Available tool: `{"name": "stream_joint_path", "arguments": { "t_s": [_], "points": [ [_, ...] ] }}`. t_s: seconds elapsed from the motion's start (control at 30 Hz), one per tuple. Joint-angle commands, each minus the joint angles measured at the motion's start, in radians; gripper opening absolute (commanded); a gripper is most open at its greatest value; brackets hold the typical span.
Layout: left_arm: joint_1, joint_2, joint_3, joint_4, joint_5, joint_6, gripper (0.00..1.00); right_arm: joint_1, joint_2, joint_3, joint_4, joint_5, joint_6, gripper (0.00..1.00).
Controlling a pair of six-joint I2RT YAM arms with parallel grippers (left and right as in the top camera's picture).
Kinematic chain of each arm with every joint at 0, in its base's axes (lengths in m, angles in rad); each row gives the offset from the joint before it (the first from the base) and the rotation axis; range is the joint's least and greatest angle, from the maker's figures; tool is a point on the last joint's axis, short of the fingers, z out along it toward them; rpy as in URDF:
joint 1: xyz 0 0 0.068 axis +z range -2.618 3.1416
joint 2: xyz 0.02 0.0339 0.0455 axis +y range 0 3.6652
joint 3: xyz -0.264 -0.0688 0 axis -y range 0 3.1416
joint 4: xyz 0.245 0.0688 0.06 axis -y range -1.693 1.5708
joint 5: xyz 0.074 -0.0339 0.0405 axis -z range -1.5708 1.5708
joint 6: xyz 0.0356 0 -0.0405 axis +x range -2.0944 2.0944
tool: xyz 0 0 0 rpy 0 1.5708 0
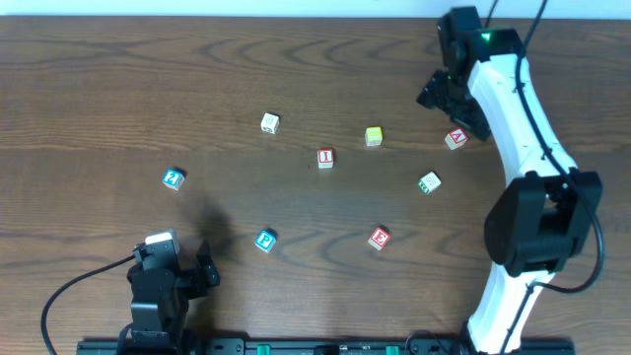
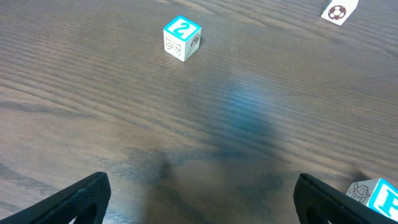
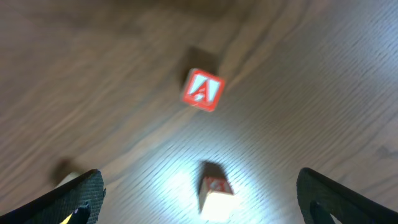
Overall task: Spell out Ai2
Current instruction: 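Move the right gripper to the red 'A' block at back right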
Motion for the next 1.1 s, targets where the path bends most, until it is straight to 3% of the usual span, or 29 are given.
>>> {"name": "stream_joint_path", "arguments": {
  "t_s": [0.0, 0.23, 0.5, 0.93, 1.03, 1.07],
  "points": [
    [0.007, -0.005, -0.016, -0.009, 0.008, 0.004, 0.95, -0.039, 0.005, -0.083, 0.051, -0.02, 0.025, 0.98],
    [0.007, -0.005, -0.016, -0.009, 0.008, 0.004, 0.95, -0.093, 0.005, -0.258, 0.247, -0.109, -0.024, 0.93],
    [0.007, -0.005, -0.016, -0.009, 0.008, 0.004, 0.96, -0.092, 0.005, -0.319, 0.426, -0.108, -0.07, 0.86],
    [0.007, -0.005, -0.016, -0.009, 0.008, 0.004, 0.95, -0.095, 0.074, -0.319, 0.466, -0.124, -0.069, 0.81],
    [0.007, -0.005, -0.016, -0.009, 0.008, 0.004, 0.95, -0.095, 0.075, -0.319, 0.471, -0.124, -0.069, 0.75],
    [0.007, -0.005, -0.016, -0.009, 0.008, 0.004, 0.95, -0.095, 0.077, -0.319, 0.473, -0.124, -0.069, 0.69]
  ]
}}
